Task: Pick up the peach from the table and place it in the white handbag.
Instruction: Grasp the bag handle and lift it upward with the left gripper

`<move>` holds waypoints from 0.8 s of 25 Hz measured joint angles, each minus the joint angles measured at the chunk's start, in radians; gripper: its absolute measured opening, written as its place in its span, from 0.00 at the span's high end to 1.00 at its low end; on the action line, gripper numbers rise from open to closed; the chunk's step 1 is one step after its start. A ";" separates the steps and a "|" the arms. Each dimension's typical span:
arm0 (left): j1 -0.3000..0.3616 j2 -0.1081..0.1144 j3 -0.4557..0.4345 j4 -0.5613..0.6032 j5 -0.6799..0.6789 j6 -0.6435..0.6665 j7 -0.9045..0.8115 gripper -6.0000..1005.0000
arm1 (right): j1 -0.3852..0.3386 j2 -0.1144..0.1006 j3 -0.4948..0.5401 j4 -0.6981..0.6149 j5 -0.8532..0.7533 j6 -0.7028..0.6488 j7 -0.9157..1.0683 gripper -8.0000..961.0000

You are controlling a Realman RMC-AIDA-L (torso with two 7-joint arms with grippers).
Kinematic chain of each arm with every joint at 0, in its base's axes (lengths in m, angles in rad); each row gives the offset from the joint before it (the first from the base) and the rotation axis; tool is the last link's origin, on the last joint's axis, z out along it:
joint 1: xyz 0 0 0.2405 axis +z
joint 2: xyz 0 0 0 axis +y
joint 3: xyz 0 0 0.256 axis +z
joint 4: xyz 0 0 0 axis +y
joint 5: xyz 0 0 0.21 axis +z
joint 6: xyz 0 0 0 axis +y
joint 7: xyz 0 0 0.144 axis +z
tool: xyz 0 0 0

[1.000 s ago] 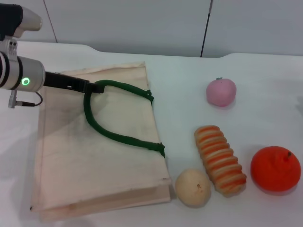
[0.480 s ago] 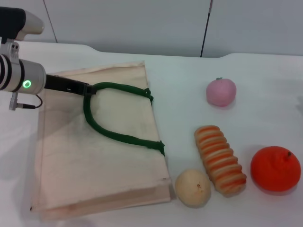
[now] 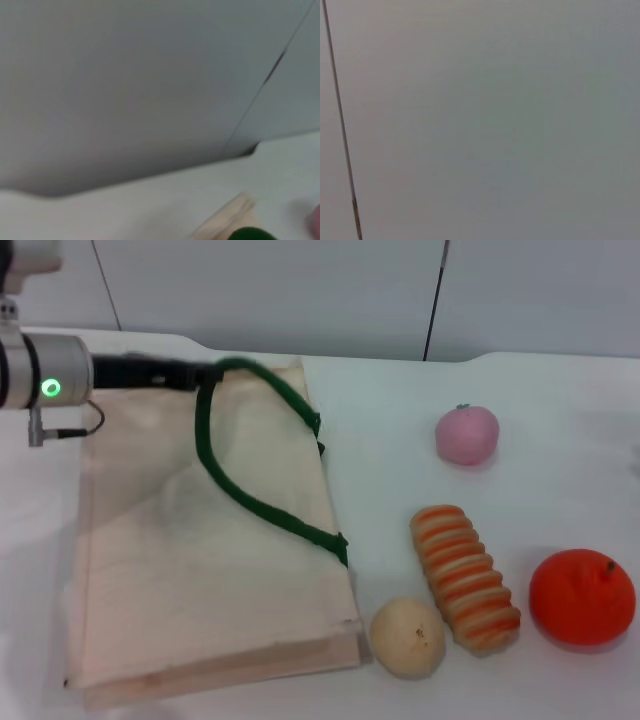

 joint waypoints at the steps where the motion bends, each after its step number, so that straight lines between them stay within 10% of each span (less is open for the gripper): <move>1: 0.015 0.005 0.000 -0.001 -0.054 0.042 0.034 0.87 | 0.000 0.000 0.000 0.000 0.000 0.001 0.000 0.10; 8: 0.126 0.042 0.000 -0.036 -0.434 0.456 0.219 0.87 | 0.000 0.000 0.001 0.002 0.000 0.001 0.000 0.10; 20: 0.149 0.079 0.000 -0.101 -0.528 0.749 0.184 0.87 | 0.006 -0.002 -0.005 -0.001 -0.004 0.002 0.055 0.10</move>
